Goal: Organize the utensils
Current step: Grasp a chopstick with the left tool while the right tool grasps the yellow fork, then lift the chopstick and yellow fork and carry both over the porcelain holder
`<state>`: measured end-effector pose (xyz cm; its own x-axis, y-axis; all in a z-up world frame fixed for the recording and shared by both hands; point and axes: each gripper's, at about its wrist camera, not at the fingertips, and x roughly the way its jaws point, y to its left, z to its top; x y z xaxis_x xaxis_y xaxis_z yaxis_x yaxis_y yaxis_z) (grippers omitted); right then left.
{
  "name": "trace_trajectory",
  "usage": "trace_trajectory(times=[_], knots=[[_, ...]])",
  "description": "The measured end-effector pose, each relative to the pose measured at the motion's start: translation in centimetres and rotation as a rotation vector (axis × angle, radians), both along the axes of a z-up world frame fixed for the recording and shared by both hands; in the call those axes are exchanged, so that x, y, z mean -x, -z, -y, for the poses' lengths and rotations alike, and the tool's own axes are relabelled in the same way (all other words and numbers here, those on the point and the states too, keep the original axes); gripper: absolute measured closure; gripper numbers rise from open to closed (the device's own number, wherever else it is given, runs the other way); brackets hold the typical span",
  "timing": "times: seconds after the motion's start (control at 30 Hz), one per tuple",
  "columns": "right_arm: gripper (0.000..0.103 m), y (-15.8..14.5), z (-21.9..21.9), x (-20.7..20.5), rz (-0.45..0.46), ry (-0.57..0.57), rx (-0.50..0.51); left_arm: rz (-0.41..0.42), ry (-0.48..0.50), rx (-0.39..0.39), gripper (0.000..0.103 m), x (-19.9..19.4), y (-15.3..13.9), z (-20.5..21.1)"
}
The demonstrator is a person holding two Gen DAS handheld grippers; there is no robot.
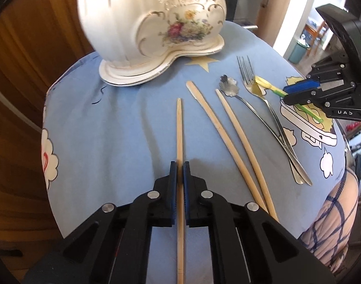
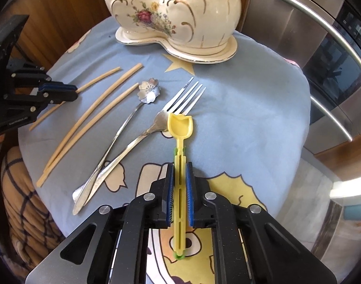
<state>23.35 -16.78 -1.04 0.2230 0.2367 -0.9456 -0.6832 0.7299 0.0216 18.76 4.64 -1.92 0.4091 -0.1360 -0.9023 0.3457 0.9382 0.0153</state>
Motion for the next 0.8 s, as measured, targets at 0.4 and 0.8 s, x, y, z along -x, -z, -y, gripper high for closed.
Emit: trace_trajectory(times=[0.4, 0.8], knots=[[0.092, -3.2, 2.2, 0.0, 0.112, 0.062, -0.150, 0.195, -0.140, 0.133, 0.098, 1.8, -3.9, -2.8], [0.092, -7.1, 2.8, 0.3, 0.209, 0.119, -0.453, 0.419, -0.257, 0.347, 0.098, 4.3, -7.8, -5.2]])
